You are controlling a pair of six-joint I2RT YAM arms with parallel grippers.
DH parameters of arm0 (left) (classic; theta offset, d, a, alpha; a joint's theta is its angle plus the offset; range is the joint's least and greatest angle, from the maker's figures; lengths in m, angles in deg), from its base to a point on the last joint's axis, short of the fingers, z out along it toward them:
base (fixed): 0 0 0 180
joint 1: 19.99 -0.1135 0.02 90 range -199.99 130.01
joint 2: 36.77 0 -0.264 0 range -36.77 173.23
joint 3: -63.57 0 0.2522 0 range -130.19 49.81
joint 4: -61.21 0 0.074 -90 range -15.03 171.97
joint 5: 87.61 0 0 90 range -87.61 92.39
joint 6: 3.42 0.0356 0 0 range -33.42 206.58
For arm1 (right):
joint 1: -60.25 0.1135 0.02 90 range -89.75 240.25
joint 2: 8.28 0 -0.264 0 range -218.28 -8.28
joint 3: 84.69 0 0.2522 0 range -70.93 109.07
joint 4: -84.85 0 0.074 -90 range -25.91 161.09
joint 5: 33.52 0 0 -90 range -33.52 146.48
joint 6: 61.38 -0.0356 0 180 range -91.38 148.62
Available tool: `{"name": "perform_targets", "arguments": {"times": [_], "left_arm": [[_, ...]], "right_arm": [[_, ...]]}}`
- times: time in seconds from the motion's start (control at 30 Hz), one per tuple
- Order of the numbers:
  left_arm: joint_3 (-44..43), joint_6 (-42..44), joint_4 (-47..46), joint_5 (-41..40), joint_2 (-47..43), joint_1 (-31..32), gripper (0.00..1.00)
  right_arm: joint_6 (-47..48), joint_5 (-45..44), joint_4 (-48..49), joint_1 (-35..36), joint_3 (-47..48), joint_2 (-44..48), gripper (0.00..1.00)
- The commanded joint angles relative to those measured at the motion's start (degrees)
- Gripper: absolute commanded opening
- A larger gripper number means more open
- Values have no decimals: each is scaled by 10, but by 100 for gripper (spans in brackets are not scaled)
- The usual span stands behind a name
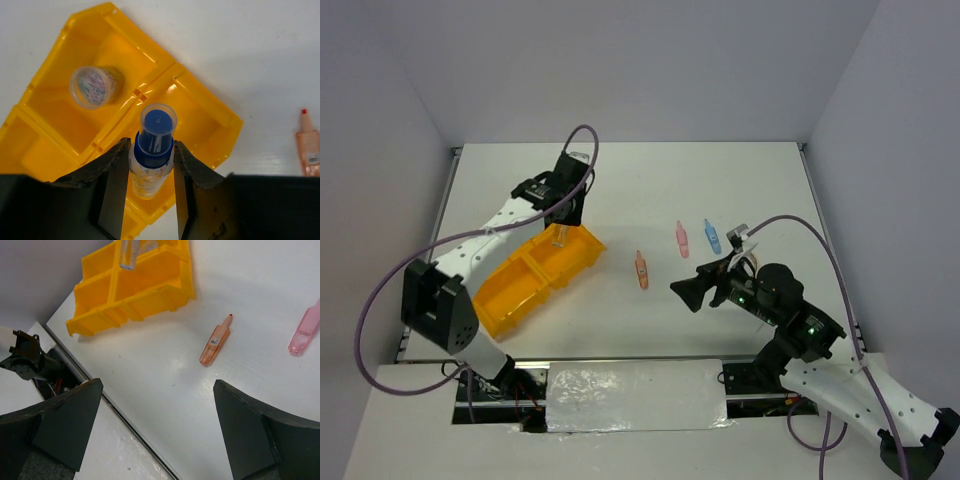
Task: Sort the stationery into containers
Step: Place the stationery in the storage box.
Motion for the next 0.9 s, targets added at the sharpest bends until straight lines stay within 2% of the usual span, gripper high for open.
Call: {"name": "perform_targets", "arguments": {"times": [0.0, 0.1, 0.23, 0.43, 0.57, 0.67, 0.77, 0.87], "left_arm": [[-26, 62, 55, -14, 52, -1, 0], [-11, 72, 49, 16, 63, -1, 0], [1, 71, 42, 15, 62, 0, 0], [11, 59, 45, 16, 81, -1, 8], [15, 57, 49, 13, 74, 1, 27], [15, 56, 56, 16, 64, 0, 53], [16, 54, 53, 23, 45, 1, 72], [13, 52, 54, 21, 29, 1, 83]], "right_arm": [[20, 6, -31, -1, 32, 22, 100], [27, 17, -47, -2, 39, 53, 100], [27, 31, -62, -1, 48, 83, 100], [30, 19, -89, -1, 60, 98, 100], [26, -5, -105, -1, 73, 95, 100], [14, -29, -116, -1, 84, 82, 100], [-8, -80, -136, -1, 99, 57, 100], [-26, -100, -149, -1, 112, 28, 100]]}}
